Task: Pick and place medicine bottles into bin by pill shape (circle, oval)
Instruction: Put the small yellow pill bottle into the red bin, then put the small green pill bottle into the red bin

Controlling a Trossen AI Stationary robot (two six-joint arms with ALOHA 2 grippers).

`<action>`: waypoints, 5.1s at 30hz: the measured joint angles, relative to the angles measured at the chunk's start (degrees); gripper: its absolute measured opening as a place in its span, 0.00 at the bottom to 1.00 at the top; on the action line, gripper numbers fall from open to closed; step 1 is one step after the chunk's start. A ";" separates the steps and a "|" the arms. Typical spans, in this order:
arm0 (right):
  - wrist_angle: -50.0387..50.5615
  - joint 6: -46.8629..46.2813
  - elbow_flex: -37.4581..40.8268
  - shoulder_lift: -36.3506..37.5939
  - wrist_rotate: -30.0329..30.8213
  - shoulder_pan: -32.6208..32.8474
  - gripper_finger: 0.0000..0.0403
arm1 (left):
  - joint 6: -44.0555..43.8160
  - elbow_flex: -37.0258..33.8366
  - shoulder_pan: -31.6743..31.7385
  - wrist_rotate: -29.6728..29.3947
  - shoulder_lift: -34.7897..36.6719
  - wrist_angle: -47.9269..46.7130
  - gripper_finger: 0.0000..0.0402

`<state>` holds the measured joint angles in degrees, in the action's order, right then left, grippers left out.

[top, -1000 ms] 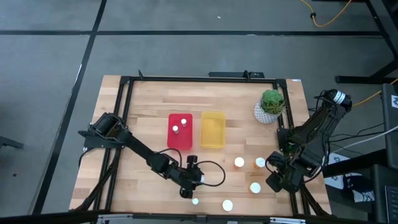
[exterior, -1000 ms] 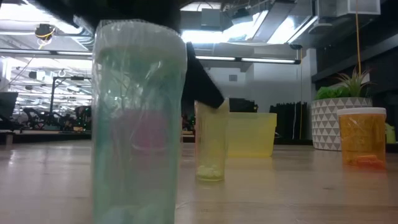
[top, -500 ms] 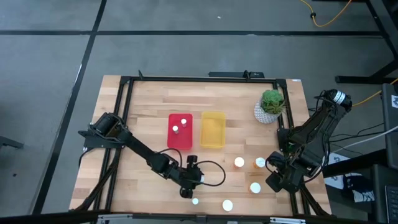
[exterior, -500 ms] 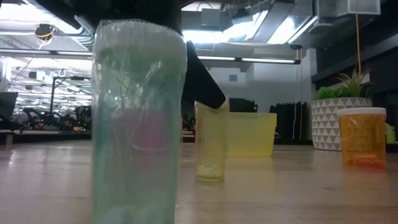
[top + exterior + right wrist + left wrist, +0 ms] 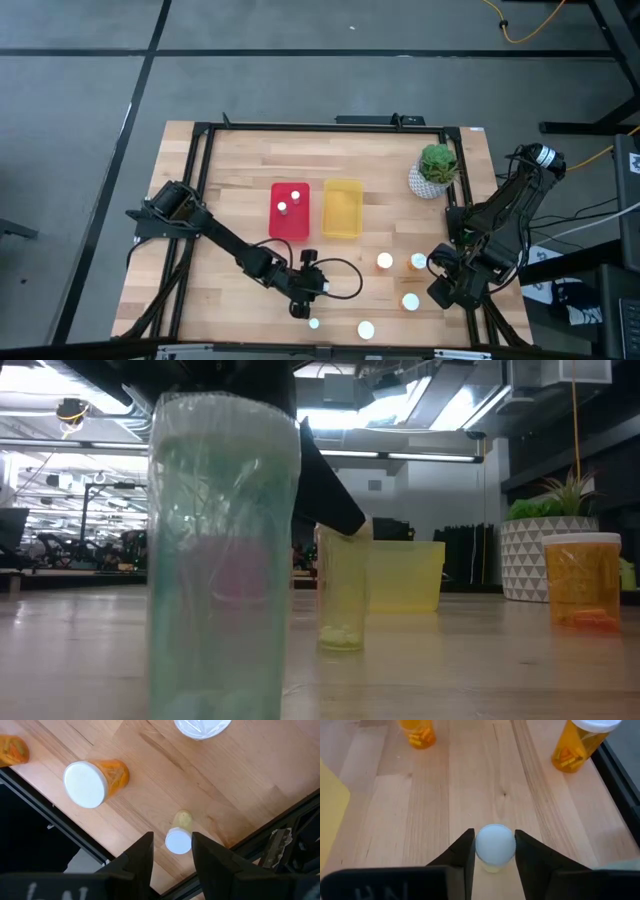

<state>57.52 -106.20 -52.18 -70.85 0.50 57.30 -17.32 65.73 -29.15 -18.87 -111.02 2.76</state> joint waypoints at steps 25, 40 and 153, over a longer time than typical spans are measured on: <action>0.00 -0.01 0.00 0.00 0.11 0.02 0.33 | 10.88 -6.01 1.53 -14.62 33.64 -31.96 0.25; -0.36 0.01 0.00 -0.02 2.00 0.02 0.33 | 12.96 -27.71 21.04 1.19 37.16 -7.17 0.25; -0.51 0.21 0.00 0.00 2.98 0.02 0.33 | 0.04 13.29 -8.96 5.06 -6.08 -18.32 0.43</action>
<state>57.01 -106.00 -52.18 -70.85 3.49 57.32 -17.28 79.02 -38.11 -13.81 -117.10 -15.55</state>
